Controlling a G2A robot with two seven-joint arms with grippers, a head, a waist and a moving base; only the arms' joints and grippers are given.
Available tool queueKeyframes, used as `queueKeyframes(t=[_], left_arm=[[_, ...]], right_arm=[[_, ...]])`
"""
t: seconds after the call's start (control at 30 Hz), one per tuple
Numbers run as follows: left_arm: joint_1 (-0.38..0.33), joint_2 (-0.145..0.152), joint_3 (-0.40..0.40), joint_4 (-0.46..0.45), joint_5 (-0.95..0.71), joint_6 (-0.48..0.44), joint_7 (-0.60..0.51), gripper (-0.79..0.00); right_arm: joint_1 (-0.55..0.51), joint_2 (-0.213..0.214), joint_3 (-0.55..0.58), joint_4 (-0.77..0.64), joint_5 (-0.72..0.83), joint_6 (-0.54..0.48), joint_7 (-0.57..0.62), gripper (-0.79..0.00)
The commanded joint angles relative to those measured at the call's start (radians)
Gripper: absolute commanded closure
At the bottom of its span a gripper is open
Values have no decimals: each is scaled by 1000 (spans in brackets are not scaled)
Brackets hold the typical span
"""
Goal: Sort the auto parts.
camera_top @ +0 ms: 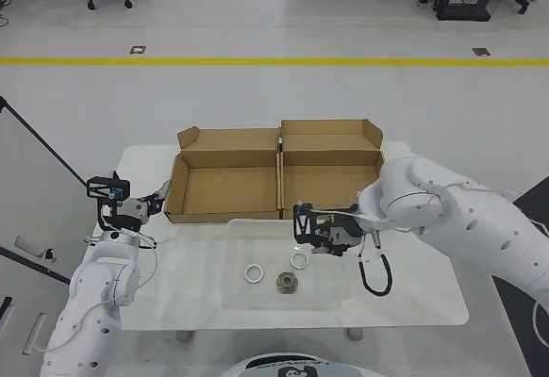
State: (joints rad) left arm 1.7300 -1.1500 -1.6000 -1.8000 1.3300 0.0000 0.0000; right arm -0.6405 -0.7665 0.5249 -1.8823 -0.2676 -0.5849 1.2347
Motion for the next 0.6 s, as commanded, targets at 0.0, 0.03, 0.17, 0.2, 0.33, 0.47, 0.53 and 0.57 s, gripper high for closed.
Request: queueKeyframes(t=[0.0,0.03,0.17,0.2,0.33,0.47,0.53,0.57], left_arm=[[0,0,0,0,0,0,0,-785],[0,0,0,0,0,0,0,-785],[0,0,0,0,0,0,0,-785],[0,0,0,0,0,0,0,-785],[0,0,0,0,0,0,0,-785],[0,0,0,0,0,0,0,-785],[0,0,0,0,0,0,0,-785],[0,0,0,0,0,0,0,-785]], right_arm=[[-23,25,65,-17,91,-30,-47,0],[-33,35,93,-23,126,-42,-67,0],[-75,61,186,-44,285,-109,-179,0],[-83,64,204,-46,322,-127,-207,0],[-114,69,247,-34,481,-179,-298,0],[-127,68,278,-20,599,-220,-351,0],[-134,67,295,-10,652,-247,-380,0],[-138,66,304,-6,674,-259,-394,0]])
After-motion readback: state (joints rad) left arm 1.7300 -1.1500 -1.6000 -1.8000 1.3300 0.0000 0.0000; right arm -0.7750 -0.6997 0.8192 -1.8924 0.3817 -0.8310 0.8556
